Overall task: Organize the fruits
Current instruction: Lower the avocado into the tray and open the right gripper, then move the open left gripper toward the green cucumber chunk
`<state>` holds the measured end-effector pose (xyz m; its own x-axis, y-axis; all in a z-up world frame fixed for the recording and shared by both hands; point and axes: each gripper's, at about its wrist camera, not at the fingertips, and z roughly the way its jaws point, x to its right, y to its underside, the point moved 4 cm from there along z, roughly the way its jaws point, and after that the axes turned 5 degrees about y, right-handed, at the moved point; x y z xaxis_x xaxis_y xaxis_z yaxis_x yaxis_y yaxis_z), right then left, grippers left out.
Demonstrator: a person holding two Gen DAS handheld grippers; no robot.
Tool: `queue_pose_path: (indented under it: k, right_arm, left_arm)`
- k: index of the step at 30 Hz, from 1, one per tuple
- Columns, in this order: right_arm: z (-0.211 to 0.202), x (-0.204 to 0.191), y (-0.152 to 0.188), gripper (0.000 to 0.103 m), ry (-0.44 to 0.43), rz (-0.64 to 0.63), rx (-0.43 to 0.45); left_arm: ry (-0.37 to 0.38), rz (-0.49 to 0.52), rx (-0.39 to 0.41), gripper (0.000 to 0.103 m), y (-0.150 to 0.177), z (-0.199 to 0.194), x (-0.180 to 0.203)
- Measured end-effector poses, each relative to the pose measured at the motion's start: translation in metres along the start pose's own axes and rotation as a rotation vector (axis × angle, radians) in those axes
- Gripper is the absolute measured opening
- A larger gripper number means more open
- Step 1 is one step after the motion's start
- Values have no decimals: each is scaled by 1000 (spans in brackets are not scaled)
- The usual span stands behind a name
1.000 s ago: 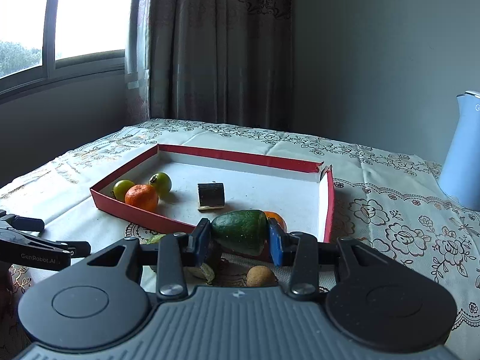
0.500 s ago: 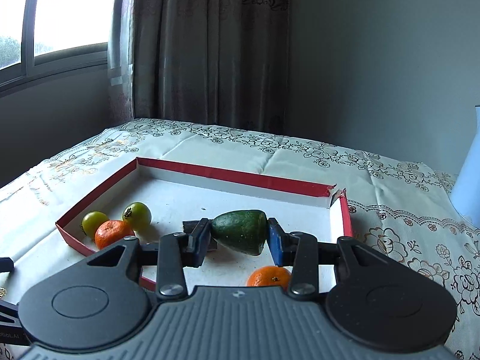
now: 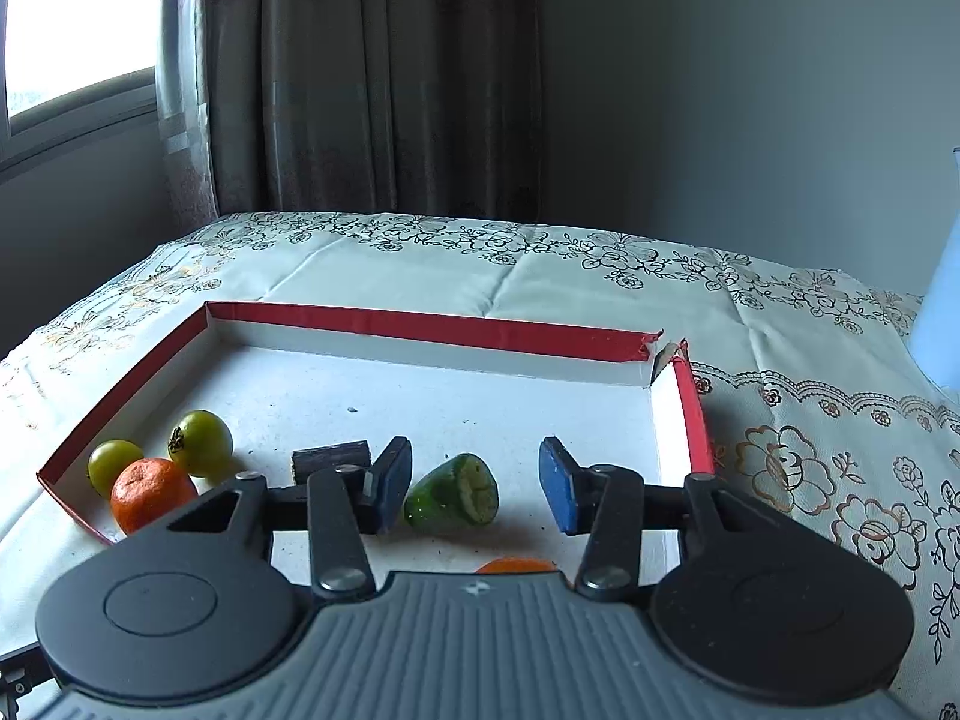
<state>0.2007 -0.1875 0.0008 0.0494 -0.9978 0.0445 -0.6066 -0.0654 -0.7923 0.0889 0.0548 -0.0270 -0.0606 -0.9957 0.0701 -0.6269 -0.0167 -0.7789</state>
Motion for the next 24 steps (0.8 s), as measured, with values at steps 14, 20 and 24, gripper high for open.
queue_pose_path:
  k: [14,20,24]
  right_arm:
    - [-99,64,61,79,2,93,40]
    - [-110,79,101,86,89,72,-70]
    - [-102,77,115,86,124,22,-112]
  left_arm:
    - [-8,5,-4,103,0,0,1]
    - [-18,12,-9,103,0,0,2]
    - [-17,11,-10,103,0,0,2]
